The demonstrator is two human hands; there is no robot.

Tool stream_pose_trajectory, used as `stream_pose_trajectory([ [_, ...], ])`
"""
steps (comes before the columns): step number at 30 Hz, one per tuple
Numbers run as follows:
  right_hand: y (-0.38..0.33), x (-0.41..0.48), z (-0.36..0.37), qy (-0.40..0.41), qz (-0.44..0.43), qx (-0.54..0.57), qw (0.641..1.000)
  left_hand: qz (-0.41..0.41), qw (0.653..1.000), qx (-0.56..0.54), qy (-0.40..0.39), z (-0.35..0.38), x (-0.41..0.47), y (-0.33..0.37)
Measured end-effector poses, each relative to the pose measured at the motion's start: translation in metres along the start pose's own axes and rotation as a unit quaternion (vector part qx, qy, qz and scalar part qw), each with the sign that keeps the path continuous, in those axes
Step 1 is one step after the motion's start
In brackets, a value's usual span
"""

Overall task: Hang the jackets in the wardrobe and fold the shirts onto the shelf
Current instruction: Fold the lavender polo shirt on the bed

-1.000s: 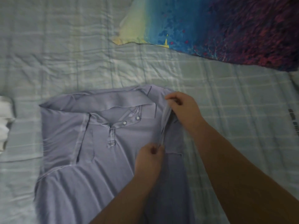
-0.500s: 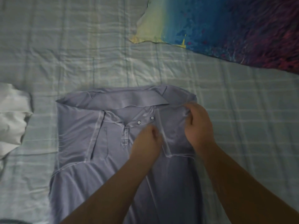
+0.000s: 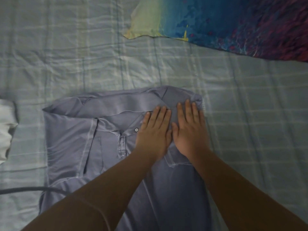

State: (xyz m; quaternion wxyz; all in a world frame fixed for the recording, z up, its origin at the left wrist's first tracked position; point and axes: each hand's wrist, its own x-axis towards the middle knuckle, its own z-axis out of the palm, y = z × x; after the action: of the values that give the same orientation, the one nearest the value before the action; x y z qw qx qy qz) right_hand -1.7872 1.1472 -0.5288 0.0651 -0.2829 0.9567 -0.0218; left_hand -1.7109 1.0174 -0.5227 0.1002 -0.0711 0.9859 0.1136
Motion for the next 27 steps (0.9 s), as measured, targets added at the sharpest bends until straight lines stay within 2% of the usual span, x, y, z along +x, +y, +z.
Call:
stream_pose_trajectory([
  [4,-0.002,-0.013,-0.011,0.032,0.012,0.010,0.999,-0.014,1.000,-0.016,0.022,-0.010,-0.010,0.003],
  [6,-0.006,-0.026,-0.010,0.050,-0.010,0.016,0.999,-0.013,0.999,-0.030,0.041,-0.011,-0.021,0.006],
  [11,-0.004,-0.039,0.003,0.016,-0.044,0.011,0.999,-0.006,0.999,0.014,-0.035,0.011,-0.038,0.007],
  [19,-0.008,-0.056,-0.016,0.012,-0.033,0.050,0.998,-0.016,0.999,0.018,-0.033,0.000,-0.049,0.010],
  [23,-0.017,-0.124,-0.038,0.039,-0.044,0.097,0.994,-0.006,0.999,-0.049,-0.012,-0.016,-0.106,0.015],
  [27,-0.020,-0.222,-0.032,0.051,0.015,0.177,0.983,-0.035,0.989,-0.142,0.008,-0.012,-0.204,0.003],
])
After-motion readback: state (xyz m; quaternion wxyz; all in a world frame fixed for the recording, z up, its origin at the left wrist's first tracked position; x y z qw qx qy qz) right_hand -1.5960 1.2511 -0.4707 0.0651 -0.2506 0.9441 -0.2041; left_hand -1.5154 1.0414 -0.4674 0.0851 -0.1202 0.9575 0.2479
